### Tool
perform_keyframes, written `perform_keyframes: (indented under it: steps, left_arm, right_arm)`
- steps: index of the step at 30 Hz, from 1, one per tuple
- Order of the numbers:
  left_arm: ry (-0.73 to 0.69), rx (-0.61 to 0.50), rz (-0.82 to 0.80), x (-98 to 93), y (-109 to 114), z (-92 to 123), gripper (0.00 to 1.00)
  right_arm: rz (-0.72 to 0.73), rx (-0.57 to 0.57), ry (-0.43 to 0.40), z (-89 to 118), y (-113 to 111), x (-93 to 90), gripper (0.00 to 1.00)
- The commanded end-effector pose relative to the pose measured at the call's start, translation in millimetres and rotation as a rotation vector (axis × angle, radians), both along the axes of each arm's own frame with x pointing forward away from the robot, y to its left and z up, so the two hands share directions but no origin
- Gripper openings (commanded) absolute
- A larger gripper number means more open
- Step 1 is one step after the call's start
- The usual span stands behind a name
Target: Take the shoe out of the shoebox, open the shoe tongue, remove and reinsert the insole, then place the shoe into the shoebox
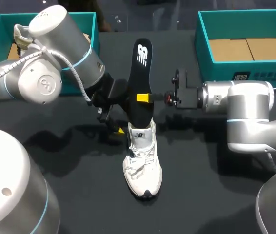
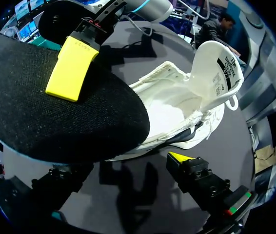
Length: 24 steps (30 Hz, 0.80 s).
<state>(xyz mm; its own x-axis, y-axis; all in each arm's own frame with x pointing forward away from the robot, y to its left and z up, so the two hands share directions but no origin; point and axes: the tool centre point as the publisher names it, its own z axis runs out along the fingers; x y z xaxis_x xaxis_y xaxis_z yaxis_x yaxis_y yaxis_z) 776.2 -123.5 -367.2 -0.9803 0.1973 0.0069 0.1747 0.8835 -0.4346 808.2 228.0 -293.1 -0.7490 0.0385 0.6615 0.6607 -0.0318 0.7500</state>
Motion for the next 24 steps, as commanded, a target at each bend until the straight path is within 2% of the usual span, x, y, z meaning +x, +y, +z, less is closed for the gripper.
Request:
perform_keyframes:
  steps: [1,24]
  left_arm:
    - [0.000,0.003,-0.001,0.9,-1.5,-0.9,1.00]
    - [0.000,0.003,-0.001,0.9,-1.5,-0.9,1.00]
  right_arm:
    - [0.007,-0.006,-0.008,-2.9,2.8,-1.6,0.00]
    - [-0.024,0.003,-0.046,-14.5,-1.2,-19.1,0.00]
